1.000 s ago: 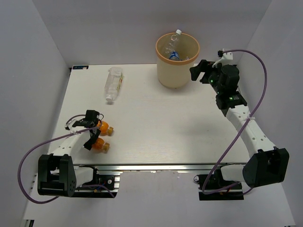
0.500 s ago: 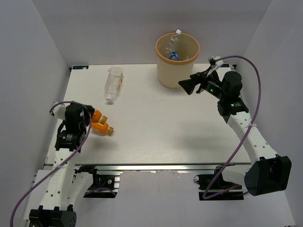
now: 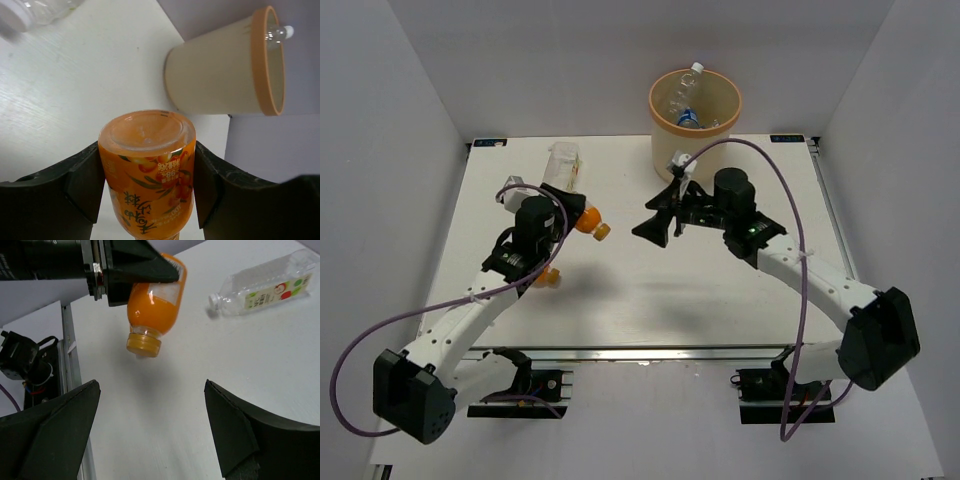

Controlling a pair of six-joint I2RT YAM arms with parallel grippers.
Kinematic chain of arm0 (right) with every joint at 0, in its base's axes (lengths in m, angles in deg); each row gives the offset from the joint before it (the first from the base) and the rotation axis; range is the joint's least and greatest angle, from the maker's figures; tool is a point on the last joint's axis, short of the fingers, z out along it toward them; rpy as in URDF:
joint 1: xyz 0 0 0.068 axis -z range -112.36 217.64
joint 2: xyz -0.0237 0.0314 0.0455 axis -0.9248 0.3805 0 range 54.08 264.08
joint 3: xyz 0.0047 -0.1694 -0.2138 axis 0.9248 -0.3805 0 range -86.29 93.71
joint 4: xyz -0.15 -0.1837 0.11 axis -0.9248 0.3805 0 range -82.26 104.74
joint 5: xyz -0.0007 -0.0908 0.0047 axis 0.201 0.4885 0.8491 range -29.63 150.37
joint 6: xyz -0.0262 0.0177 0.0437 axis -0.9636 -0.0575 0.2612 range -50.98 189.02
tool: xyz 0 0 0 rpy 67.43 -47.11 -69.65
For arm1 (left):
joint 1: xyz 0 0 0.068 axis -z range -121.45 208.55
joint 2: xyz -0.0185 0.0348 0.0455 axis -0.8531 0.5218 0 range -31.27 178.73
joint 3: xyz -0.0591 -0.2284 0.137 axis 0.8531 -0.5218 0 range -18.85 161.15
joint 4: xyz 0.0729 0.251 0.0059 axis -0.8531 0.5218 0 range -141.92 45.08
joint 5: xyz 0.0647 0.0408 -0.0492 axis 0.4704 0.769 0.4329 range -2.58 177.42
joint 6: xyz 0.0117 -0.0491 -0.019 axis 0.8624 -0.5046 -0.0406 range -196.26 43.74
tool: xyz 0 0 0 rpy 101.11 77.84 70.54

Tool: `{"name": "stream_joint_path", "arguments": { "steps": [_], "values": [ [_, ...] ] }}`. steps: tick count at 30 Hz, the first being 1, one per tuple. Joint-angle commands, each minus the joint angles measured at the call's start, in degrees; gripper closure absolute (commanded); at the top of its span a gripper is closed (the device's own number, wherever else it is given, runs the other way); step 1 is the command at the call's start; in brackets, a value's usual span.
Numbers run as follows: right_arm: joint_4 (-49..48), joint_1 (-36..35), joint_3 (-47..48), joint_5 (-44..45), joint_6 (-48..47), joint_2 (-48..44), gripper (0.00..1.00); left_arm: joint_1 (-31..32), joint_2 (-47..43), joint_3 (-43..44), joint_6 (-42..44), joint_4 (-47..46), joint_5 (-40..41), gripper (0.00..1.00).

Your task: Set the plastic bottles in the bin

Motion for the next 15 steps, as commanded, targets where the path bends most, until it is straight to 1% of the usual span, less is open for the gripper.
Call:
{"name": "stream_joint_path", "arguments": {
  "steps": [1, 4, 7, 9, 14, 15],
  "values": [
    [0.9, -3.0, 4.0, 1.8, -2.7, 3.4, 0.11, 3.0, 1.4, 3.6, -1.4, -7.3, 3.6, 0.69],
    [3.8, -6.2, 7.0, 4.7, -4.9, 6.7, 0.11, 5.3, 3.9, 4.9, -1.2, -7.7, 4.6, 0.69],
    [4.0, -8.7, 8.5, 8.4, -6.2, 9.2, 0.11, 6.8, 5.3, 5.9, -1.1, -8.1, 4.8, 0.69],
    [4.5, -9.6, 9.9, 10.5, -6.0, 11.1, 0.11, 7.2, 6.0, 6.0, -1.3, -8.0, 4.9, 0.69],
    [2.5, -10.1, 11.6, 11.4, -2.2, 14.5, 0.11, 8.2, 6.0, 5.6, -1.8, -8.5, 5.6, 0.68],
    [2.1, -10.0, 11.7, 12.1, -2.0, 14.8, 0.14, 8.3, 5.8, 5.6, -1.8, -8.6, 5.6, 0.67]
  ]
}}
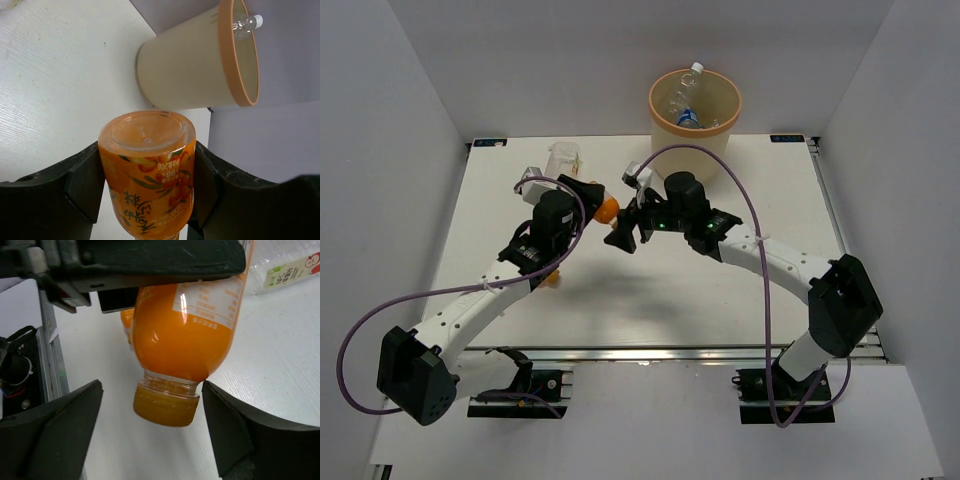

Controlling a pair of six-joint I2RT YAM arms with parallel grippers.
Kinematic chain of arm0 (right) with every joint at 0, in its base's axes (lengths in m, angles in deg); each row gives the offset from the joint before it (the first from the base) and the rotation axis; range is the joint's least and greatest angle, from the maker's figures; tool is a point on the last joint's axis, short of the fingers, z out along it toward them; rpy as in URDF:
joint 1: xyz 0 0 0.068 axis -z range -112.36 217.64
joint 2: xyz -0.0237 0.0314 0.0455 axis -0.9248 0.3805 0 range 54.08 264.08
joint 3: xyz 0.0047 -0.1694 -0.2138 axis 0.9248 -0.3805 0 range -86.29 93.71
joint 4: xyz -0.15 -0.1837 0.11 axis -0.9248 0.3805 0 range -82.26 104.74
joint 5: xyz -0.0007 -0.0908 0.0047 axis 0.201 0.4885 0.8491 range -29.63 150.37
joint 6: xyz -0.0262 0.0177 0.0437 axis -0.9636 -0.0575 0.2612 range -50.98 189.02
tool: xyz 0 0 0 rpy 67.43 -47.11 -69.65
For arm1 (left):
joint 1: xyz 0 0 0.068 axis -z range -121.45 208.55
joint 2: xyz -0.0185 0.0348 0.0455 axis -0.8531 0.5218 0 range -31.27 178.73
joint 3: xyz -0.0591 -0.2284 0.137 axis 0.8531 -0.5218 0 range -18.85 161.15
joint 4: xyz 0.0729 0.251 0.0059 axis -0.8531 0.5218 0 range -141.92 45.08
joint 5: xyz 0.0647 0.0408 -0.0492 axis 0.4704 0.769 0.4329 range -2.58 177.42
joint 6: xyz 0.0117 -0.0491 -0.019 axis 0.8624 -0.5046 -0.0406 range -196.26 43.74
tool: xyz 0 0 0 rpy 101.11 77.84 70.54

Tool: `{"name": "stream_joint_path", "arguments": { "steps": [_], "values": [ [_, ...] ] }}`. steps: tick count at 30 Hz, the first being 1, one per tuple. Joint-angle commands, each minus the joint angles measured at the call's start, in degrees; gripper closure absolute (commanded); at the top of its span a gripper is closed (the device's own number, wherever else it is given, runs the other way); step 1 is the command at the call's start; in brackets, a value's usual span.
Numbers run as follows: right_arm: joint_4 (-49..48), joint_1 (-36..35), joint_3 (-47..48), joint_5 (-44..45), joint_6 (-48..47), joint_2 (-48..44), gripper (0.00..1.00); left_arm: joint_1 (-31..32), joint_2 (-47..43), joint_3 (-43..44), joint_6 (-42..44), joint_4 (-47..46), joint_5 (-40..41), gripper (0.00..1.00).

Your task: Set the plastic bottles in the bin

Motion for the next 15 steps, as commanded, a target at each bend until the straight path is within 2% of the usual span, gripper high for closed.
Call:
{"name": "stream_joint_path", "arguments": {
  "steps": [1, 2, 3, 5, 6, 7, 9, 12, 13, 15],
  "values": [
    [-2.8, -0.1, 3.0, 2.4, 1.6, 0.8, 0.18, 0.7, -0.9, 1.4, -0.6, -1.7, 1.0, 0.66],
    [-3.0, -0.1, 3.1, 2.4, 1.9, 1.1, 0.24, 0.7, -0.9, 1.4, -0.5, -1.8, 1.0, 0.58],
    [-3.0, -0.1, 3.3, 2.5, 2.0, 1.3, 0.43, 0.7, -1.1, 1.4, -0.4, -1.7, 0.9, 0.57],
    [-3.1, 0.0, 3.2, 2.8, 2.3, 1.5, 0.60, 0.7, -1.4, 1.3, 0.0, -1.8, 0.8, 0.47],
    [-3.5, 0.1, 3.1, 4.4, 3.0, 1.5, 0.75, 0.7, -1.7, 1.4, 0.3, -1.8, 0.7, 0.39],
    [-3.7, 0.0, 2.9, 5.3, 3.3, 1.3, 0.82, 0.7, -1.8, 1.4, 0.5, -2.0, 0.7, 0.37],
    [-4.3, 0.2, 2.1, 8.1, 4.3, 0.7, 0.92, 0.7, -2.2, 1.6, 1.5, -2.0, 0.7, 0.36],
    [-4.6, 0.5, 1.8, 8.3, 4.4, 0.1, 1.00, 0.7, -2.6, 2.2, 2.4, -0.6, 1.5, 0.20],
    [-4.5, 0.5, 1.8, 8.3, 4.6, 0.1, 1.00, 0.7, -2.8, 2.3, 2.5, 0.0, 1.6, 0.02],
    [-4.2, 0.7, 1.6, 8.2, 4.6, -0.2, 1.00, 0.7, -3.1, 3.1, 3.5, 1.1, 2.8, 0.02]
  ]
}}
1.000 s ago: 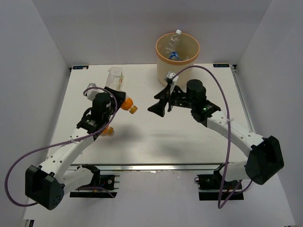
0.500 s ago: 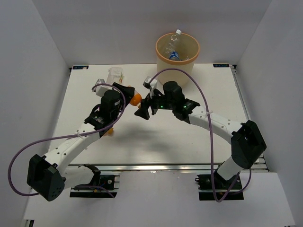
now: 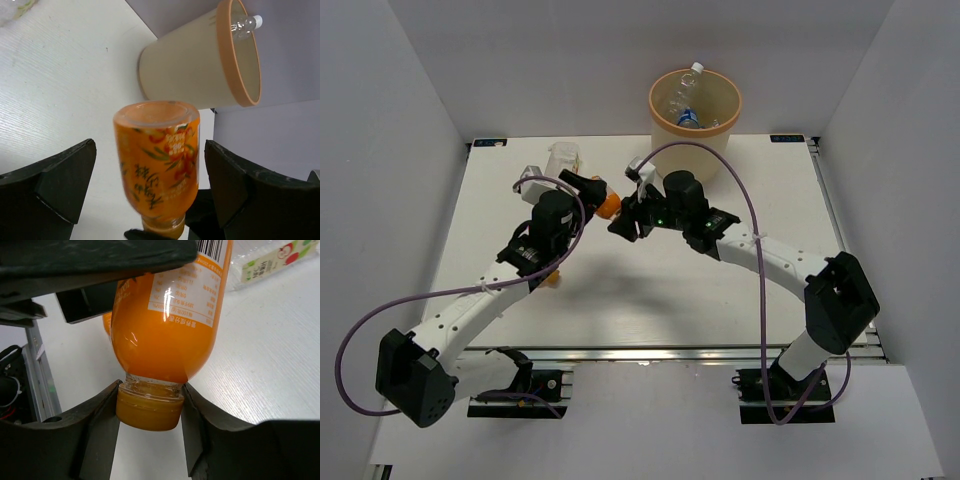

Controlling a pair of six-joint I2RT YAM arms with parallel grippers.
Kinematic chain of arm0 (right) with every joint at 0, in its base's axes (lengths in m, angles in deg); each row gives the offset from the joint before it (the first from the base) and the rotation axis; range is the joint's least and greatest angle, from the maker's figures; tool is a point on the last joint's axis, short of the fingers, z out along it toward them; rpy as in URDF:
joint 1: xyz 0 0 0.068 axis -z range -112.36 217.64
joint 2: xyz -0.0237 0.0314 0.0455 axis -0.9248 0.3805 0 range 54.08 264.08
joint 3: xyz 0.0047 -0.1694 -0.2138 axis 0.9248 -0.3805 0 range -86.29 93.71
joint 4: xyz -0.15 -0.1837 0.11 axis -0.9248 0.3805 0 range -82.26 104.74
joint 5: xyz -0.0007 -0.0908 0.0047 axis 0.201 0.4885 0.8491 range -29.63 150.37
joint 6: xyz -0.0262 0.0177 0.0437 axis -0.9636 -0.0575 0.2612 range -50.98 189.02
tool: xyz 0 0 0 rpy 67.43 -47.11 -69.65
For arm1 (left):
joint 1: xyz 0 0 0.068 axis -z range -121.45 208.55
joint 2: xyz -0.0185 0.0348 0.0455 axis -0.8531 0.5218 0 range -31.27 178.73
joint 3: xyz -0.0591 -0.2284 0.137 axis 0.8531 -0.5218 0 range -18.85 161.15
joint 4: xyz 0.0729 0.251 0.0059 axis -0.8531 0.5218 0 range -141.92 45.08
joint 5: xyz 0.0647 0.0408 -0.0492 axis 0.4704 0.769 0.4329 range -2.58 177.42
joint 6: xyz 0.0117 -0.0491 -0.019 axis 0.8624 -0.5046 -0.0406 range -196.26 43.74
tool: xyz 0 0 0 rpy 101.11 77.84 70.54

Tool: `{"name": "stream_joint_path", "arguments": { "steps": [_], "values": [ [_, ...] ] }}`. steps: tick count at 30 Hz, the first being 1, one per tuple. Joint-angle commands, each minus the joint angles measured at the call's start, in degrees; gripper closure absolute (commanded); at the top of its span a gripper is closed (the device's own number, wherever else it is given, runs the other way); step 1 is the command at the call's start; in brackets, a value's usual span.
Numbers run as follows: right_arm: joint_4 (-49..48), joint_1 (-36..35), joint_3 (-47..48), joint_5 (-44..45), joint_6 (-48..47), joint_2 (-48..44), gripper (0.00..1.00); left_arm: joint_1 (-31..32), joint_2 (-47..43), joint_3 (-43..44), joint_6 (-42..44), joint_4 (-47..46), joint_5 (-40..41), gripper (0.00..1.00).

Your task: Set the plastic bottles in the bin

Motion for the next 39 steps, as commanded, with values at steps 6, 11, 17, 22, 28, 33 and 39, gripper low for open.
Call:
{"name": "stream_joint_path", "arguments": {
  "steps": [6, 11, 17, 22, 28, 33, 39],
  "values": [
    [-3.2, 2.6, -1.3, 3.2, 1.9, -2.5, 1.00, 0.3, -2.5, 9.6, 3.0, 14.2, 11.6, 0.02],
    [-2.0, 8.8, -2.5, 2.6, 1.9, -4.5, 1.00, -2.8, -4.5, 11.3, 3.6, 19.9, 16.7, 0.02],
    [-0.6, 19.5, 2.5, 0.9, 2.6, -6.8, 1.00, -17.4, -4.9, 5.1, 3.2, 24.6, 5.9, 0.02],
    [2.5, 24.6, 11.3, 2.9, 1.1, -2.7, 1.00, -18.7, -6.3, -0.1, 2.6, 28.9, 6.9, 0.02],
    [10.8, 27.6, 29.9, 12.2, 0.7, 8.9, 1.00, -18.7, -11.2, -2.8, 1.0, 33.9, 11.5, 0.02],
    [15.7, 27.7, 43.6, 15.7, -0.7, 17.4, 0.92, -18.8, -12.0, -5.8, -0.1, 35.8, 12.5, 0.02],
    [20.4, 27.7, 52.0, 23.8, -0.9, 22.4, 0.18, -19.0, -11.7, -7.2, -0.4, 34.8, 11.0, 0.02]
  ]
}}
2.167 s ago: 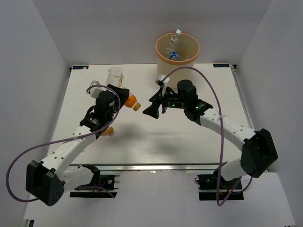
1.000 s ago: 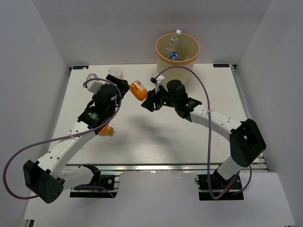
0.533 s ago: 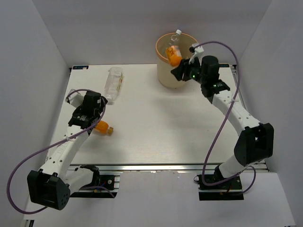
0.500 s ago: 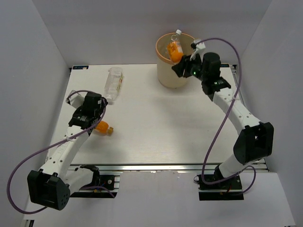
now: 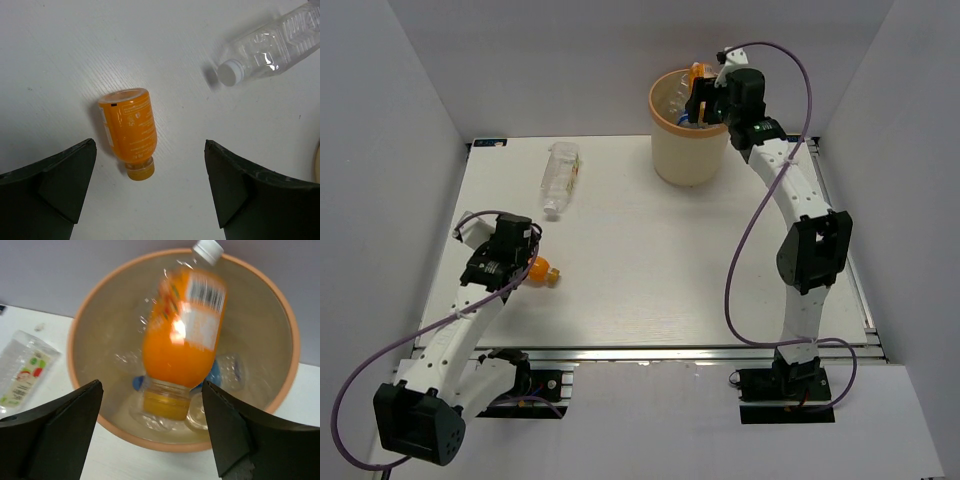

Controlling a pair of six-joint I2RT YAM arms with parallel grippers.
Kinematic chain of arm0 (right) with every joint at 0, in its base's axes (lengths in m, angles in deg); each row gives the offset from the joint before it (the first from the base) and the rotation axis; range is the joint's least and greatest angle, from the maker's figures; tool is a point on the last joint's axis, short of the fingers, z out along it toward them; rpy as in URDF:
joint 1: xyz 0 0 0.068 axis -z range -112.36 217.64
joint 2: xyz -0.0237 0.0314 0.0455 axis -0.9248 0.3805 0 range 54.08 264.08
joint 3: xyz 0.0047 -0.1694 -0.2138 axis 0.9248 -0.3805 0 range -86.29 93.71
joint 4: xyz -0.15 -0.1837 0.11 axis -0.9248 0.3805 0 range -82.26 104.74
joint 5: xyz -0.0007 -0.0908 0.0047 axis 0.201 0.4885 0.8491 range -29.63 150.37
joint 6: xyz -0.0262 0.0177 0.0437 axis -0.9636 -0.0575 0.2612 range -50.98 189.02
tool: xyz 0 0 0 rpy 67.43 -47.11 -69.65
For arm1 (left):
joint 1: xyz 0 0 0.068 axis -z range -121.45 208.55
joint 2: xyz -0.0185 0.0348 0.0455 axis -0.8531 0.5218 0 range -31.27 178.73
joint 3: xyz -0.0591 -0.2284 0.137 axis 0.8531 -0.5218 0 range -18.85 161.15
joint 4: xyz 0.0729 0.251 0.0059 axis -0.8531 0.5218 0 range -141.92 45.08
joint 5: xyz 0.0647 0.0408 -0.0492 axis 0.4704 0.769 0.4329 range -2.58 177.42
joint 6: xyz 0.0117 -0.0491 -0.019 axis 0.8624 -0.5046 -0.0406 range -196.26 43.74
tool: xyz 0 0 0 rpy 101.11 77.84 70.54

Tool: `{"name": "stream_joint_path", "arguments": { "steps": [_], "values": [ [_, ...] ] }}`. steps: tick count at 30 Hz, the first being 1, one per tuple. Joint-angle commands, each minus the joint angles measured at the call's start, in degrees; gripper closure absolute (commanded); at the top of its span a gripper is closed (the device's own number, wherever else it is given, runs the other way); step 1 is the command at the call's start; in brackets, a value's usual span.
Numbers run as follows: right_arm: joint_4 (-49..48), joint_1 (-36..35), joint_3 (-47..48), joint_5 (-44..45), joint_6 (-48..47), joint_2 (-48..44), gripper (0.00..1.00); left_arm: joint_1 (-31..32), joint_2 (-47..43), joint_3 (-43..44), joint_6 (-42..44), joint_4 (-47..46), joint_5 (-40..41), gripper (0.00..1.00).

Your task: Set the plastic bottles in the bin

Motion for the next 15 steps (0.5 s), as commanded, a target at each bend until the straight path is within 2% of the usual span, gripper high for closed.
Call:
{"name": "stream_joint_path", "arguments": {
  "steps": [1, 2, 10, 13, 15],
  "values": [
    [2.0, 0.1, 4.0, 5.7, -1.6, -2.2, 0.14, -0.2, -0.3, -0.7, -0.8, 0.0, -0.2, 0.02],
    [1.4, 0.2, 3.2, 5.6, -1.8, -2.9, 0.11, -0.2, -0.2, -0.8, -0.8, -0.8, -0.4, 0.02],
    [-0.2, 0.2, -5.5, 3.7, -2.9, -12.0, 0.11, -0.2, 5.0, -1.6, -0.8, -3.2, -3.3, 0.02],
    [-1.6, 0.2, -13.6, -0.8, -2.2, -18.1, 0.11, -0.2, 7.3, -1.9, -1.5, -4.5, -4.3, 0.02],
    [-3.7, 0.2, -23.2, -2.4, -1.5, -24.1, 0.10, -0.3, 8.3, -2.3, -1.8, -6.7, -5.1, 0.02]
  ]
}}
